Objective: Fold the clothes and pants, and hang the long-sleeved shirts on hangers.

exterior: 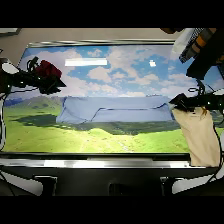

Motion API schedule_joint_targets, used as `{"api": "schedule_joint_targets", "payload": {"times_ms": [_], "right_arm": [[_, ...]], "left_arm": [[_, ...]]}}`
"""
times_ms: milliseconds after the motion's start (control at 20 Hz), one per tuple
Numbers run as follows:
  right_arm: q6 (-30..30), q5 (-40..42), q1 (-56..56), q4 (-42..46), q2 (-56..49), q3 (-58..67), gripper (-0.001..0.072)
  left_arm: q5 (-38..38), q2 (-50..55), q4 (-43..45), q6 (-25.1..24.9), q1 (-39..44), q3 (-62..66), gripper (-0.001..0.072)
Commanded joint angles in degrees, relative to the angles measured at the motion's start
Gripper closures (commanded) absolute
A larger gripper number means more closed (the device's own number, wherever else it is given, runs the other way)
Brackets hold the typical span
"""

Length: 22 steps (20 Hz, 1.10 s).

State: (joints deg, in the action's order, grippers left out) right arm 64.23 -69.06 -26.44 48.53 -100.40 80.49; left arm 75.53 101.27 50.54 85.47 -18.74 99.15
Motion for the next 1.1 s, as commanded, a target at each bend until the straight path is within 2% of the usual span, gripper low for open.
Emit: {"api": "schedule_joint_targets", "payload": {"times_ms": [0,450,650,700,750,800,850,900,1050], "right_arm": [[-3.61,1.86,-0.02,-1.20,-0.26,0.33,0.0180],[-2.84,-1.31,0.26,-2.69,-5.79,0.31,0.0184],[-2.01,-1.16,4.55,-1.11,-6.60,0.31,0.0189],[-1.18,-1.11,6.08,-0.15,-6.78,0.31,0.0235],[-0.57,-0.87,7.54,0.96,-6.78,0.31,0.0311],[-0.33,-0.66,8.68,1.55,-6.78,0.33,0.0422],[0.11,-0.50,9.53,1.57,-6.71,0.33,0.0590],[1.16,-0.48,9.84,1.36,-6.43,0.33,0.0671],[5.73,-1.81,9.73,1.86,-3.10,0.63,0.0675]], "left_arm": [[-0.35,-0.15,0.09,-0.24,0.35,0.02,0.0176],[-0.61,0.00,0.09,-0.24,0.37,0.02,0.0177],[-1.18,0.04,0.07,-0.20,0.39,-0.02,0.0177],[-1.18,0.04,0.07,-0.20,0.39,-0.02,0.0177],[-1.16,0.04,0.04,-0.17,0.39,-0.02,0.0177],[-1.05,0.04,0.04,-0.20,0.39,-0.02,0.0177],[-0.83,0.04,0.04,-0.17,0.44,-0.02,0.0180],[-0.42,0.04,0.04,-0.20,0.57,-0.02,0.0220],[0.00,0.04,0.07,1.46,1.49,-0.04,0.0668]]}}
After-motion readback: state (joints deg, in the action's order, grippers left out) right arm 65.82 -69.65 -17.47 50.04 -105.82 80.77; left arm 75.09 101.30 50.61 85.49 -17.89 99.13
